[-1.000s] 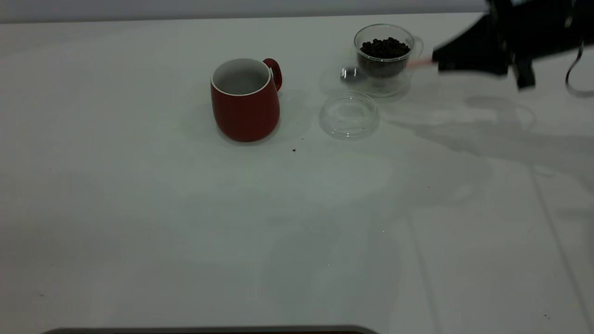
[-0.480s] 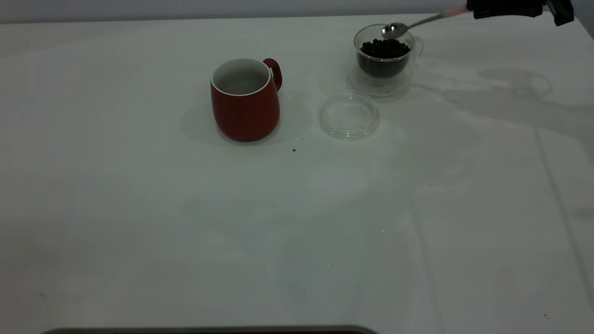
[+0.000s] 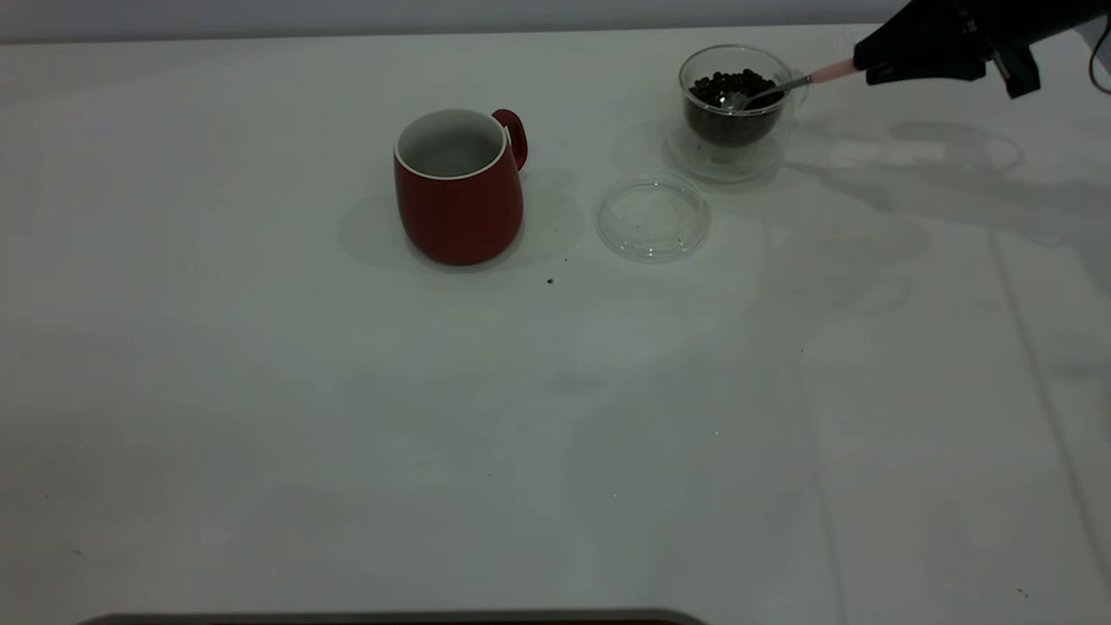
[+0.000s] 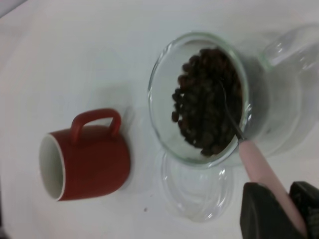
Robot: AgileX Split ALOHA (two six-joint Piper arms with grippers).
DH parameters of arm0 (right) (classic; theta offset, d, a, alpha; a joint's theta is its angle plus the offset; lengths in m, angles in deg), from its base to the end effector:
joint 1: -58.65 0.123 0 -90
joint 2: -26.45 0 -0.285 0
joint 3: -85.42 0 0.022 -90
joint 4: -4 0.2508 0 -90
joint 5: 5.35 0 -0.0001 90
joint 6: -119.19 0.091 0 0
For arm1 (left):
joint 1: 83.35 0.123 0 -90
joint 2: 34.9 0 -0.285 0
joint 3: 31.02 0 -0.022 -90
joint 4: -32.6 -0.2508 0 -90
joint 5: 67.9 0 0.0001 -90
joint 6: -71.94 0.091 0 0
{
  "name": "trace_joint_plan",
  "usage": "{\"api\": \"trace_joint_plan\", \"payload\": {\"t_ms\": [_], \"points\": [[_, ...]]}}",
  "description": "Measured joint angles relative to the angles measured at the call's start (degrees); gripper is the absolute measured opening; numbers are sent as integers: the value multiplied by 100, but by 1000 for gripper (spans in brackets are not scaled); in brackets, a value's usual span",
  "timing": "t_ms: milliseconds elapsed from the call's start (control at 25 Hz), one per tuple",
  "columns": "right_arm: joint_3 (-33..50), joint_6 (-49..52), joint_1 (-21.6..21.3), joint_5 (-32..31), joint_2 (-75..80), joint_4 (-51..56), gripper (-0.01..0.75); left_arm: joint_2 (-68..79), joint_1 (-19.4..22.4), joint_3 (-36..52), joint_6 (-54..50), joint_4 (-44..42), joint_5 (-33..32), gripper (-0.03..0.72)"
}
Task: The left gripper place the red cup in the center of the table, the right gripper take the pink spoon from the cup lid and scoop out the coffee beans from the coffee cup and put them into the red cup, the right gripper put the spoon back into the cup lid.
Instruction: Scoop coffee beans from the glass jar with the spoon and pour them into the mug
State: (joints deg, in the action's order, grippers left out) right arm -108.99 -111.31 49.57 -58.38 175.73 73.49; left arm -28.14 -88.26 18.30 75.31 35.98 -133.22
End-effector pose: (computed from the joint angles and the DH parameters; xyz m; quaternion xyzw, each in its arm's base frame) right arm 0.4640 -0.0051 0.0506 0.0593 0.8988 0.4019 0.1648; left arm -0.0100 -0.0040 0.2674 0.0653 0.8692 -0.0360 0.4887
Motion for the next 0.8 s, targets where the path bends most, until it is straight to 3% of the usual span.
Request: {"api": "trace_joint_plan", "payload": {"t_ms": [440,800], "points": [[0,513,-33,-273,17,97,110,0,0,0,0,0,0,588],[-7,562,-324,-731,278,518,110,0,0,0,0,0,0,588]]}}
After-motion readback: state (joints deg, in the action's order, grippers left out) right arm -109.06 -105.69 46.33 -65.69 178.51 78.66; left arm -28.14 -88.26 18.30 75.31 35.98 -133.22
